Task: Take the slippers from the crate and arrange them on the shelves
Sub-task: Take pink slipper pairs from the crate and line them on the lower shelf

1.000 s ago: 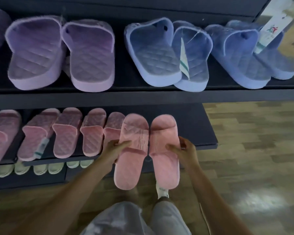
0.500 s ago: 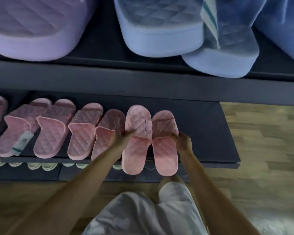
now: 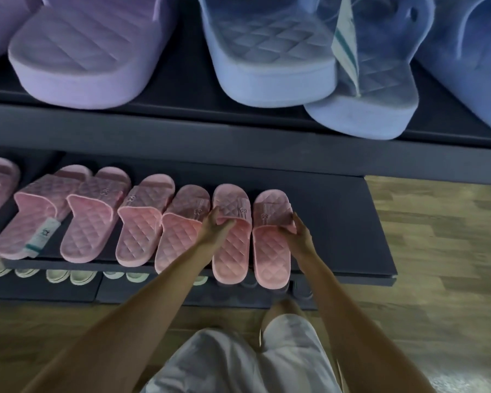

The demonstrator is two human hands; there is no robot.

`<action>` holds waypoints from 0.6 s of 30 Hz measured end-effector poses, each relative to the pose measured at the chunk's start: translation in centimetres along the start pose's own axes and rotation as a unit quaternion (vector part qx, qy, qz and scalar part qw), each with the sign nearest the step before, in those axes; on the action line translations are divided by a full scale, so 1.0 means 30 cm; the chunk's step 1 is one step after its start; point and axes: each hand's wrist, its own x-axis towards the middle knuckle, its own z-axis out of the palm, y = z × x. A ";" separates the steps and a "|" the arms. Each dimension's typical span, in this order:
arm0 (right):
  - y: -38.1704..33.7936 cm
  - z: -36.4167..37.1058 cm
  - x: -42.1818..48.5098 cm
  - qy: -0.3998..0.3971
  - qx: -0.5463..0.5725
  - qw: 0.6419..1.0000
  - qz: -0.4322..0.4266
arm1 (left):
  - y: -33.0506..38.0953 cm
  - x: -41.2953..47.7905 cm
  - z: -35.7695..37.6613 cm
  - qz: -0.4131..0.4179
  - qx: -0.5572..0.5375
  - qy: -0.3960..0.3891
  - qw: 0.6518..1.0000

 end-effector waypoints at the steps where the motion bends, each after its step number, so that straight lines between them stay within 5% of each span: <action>1: -0.003 -0.003 -0.012 -0.001 -0.039 0.999 -0.010 | 0.006 -0.012 -0.004 0.003 0.007 0.005 1.000; 7: -0.072 -0.050 -0.198 0.008 -0.184 0.982 -0.048 | 0.022 -0.170 -0.109 0.037 0.037 -0.007 0.999; 10: -0.140 -0.075 -0.323 -0.001 -0.244 0.967 -0.079 | 0.072 -0.281 -0.221 0.093 0.149 0.013 0.984; 18: -0.266 -0.100 -0.658 -0.025 -0.267 0.952 -0.151 | 0.199 -0.589 -0.511 0.183 0.236 -0.051 0.953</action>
